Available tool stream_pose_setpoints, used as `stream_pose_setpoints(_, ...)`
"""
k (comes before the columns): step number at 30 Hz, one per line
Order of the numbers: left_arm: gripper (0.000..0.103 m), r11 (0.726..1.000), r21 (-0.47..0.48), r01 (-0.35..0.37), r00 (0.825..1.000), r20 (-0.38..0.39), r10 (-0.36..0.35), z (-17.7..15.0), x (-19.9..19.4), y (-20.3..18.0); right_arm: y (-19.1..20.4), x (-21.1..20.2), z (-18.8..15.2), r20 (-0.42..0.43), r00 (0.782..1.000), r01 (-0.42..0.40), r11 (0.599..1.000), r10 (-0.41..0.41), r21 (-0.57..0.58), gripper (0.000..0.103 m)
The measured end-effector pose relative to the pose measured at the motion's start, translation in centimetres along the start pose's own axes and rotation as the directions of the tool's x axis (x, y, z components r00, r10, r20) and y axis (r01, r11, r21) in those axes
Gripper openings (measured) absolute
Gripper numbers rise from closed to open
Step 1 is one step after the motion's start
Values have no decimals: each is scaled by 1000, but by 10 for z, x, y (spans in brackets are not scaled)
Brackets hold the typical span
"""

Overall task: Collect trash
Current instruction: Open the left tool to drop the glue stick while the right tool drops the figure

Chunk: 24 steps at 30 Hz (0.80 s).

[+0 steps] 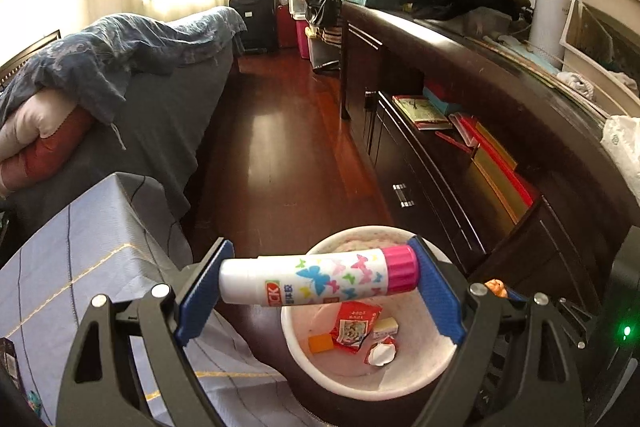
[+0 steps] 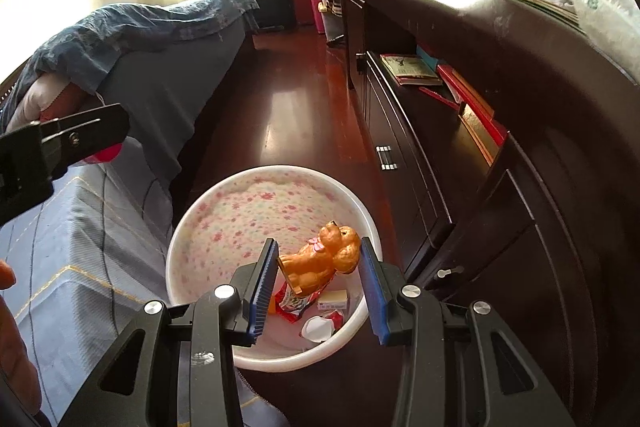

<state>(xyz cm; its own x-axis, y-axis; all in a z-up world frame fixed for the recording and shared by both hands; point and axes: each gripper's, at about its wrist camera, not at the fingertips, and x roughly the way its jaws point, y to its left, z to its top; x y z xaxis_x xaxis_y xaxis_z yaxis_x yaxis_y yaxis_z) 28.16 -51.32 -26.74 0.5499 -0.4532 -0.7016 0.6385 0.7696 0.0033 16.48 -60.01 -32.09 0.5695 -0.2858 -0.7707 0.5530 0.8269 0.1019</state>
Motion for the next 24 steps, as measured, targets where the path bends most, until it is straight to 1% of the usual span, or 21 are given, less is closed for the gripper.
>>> stream_pose_setpoints(4,88,999,-31,18,999,-40,-19,-1,17,4,1,11,-1,-11,1000,9,1000,-9,4,43)
stream_pose_setpoints(5,88,999,-37,14,999,-46,-16,-2,22,6,1,14,-2,-12,1000,9,1000,-9,4,46)
stream_pose_setpoints(8,89,999,-38,1,998,-57,-3,-3,27,10,1,21,-4,-21,1000,16,1000,-16,6,50)
stream_pose_setpoints(9,90,999,-38,-9,998,-57,7,-3,28,12,2,23,-5,-28,999,18,1000,-18,5,50)
stream_pose_setpoints(14,99,999,-38,-29,999,-22,28,1,22,17,6,24,-7,-39,999,16,1000,-16,-2,52)
stream_pose_setpoints(19,99,999,-37,-23,1000,-6,23,4,13,17,9,19,-8,-48,999,15,1000,-15,-7,52)
stream_pose_setpoints(21,99,999,-40,-20,1000,-1,20,4,8,19,10,16,-8,-48,999,15,1000,-16,-5,54)
stream_pose_setpoints(24,99,998,-52,-26,1000,7,26,2,-2,26,15,9,-10,-51,999,15,1000,-16,-10,55)
